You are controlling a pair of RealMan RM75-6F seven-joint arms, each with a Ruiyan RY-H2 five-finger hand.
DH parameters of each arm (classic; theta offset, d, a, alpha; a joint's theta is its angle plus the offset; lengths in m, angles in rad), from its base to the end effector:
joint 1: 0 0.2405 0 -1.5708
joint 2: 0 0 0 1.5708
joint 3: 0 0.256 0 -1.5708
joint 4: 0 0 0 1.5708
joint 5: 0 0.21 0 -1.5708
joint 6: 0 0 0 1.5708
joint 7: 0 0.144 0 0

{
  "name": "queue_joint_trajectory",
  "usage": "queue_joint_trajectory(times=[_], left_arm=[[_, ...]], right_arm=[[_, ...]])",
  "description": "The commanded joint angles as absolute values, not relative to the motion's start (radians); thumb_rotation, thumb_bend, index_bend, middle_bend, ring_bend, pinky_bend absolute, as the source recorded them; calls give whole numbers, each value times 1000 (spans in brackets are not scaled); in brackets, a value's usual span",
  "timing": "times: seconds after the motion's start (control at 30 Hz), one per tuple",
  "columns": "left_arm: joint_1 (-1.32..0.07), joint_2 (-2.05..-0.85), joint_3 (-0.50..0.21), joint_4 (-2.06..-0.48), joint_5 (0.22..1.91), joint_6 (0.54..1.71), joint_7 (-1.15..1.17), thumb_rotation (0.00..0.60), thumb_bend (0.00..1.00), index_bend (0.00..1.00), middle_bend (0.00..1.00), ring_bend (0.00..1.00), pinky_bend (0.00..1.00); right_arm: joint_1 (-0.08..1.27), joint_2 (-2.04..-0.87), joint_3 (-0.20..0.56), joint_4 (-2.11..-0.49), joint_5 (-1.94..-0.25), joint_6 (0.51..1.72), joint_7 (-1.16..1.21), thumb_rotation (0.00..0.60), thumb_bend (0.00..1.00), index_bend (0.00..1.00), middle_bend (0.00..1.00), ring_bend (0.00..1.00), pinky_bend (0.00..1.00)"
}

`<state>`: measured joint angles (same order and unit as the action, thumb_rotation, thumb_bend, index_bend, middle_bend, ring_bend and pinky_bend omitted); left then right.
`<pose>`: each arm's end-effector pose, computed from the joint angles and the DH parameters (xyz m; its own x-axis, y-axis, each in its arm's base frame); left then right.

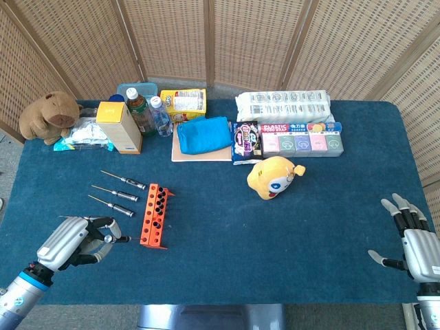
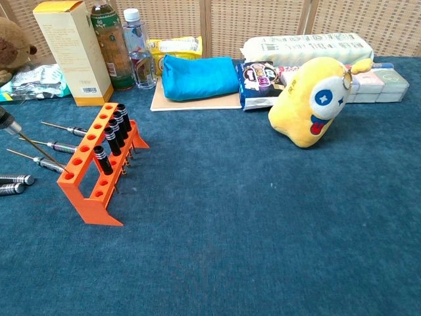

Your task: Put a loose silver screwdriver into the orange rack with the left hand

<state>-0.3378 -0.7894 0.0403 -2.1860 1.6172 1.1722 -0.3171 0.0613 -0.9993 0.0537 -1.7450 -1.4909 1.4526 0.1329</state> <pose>-0.1696 0.1909 0.1539 -0.0137 0.4336 0.9010 0.9667 -0.2246 0.1228 -0.2993 -0.1731 0.1808 0.2557 -0.0395 0.9660 -0.9663 0.0192 0.2566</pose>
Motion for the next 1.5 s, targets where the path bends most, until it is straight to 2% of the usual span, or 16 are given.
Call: queue_joint_trajectory(times=[0.03, 0.83, 1.2, 1.5], left_arm=[[-339, -794, 37, -2187, 1608, 1169, -313, 600, 423, 492, 1000, 1000, 1000], [-362, -837, 9, -2195, 1521, 1126, -220, 600, 422, 492, 1000, 1000, 1000], [-403, -875, -21, -2219, 1422, 1074, -121, 600, 423, 492, 1000, 1000, 1000], [-462, -856, -49, -2287, 1284, 1017, 17, 600, 421, 492, 1000, 1000, 1000]], right_arm=[[61, -998, 54, -1744, -1490, 1452, 135, 600, 18, 89, 0, 0, 0], [62, -996, 53, -1745, -1491, 1450, 137, 600, 18, 90, 0, 0, 0], [61, -995, 54, -1745, -1490, 1450, 139, 600, 18, 90, 0, 0, 0], [60, -991, 57, -1747, -1486, 1452, 147, 600, 18, 90, 0, 0, 0]])
